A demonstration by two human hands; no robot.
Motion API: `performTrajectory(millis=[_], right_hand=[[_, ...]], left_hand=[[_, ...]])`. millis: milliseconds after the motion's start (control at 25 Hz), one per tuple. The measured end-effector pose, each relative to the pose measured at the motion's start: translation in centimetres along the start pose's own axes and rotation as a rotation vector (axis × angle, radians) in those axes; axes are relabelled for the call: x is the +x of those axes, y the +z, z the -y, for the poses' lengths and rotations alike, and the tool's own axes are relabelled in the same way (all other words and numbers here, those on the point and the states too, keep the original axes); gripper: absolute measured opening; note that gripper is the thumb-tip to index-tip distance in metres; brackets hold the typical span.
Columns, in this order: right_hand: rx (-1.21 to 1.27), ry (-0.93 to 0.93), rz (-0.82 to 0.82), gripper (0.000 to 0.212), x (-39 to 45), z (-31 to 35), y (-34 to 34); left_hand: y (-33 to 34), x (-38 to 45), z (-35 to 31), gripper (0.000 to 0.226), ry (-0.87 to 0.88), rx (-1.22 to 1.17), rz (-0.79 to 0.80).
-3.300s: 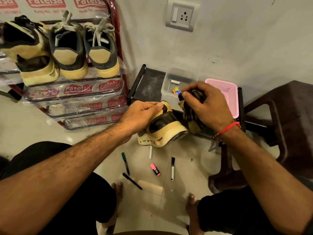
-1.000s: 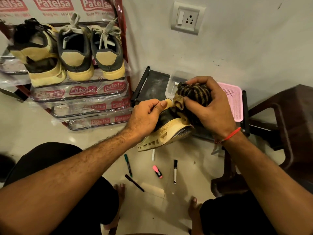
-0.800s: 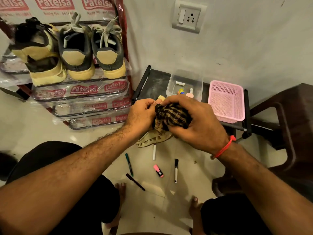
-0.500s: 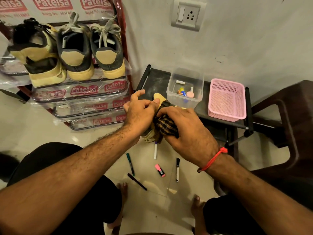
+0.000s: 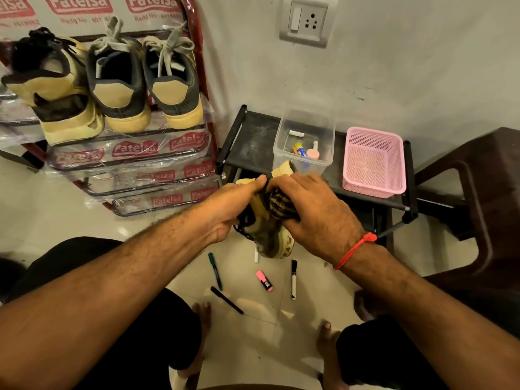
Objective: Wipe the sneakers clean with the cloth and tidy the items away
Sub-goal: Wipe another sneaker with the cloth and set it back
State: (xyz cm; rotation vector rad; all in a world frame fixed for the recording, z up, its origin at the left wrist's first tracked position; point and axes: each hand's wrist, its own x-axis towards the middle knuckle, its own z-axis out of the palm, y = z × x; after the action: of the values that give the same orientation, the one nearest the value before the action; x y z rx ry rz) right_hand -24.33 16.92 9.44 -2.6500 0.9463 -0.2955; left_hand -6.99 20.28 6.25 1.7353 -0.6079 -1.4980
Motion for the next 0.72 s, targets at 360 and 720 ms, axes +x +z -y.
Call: performTrajectory(millis=[360,720], right_hand=[[0.298,0.019,-0.060,0.056,0.4,-0.9,1.7],[0.401,0.064,-0.423,0.046,1.4,-2.0,-0.5]], left_hand=[[-1.7,0.1,-0.8,0.055,0.718,0.794,-0.244],[-1.5,0.6,-1.2,0.064,0.661,0.530,-0.387]])
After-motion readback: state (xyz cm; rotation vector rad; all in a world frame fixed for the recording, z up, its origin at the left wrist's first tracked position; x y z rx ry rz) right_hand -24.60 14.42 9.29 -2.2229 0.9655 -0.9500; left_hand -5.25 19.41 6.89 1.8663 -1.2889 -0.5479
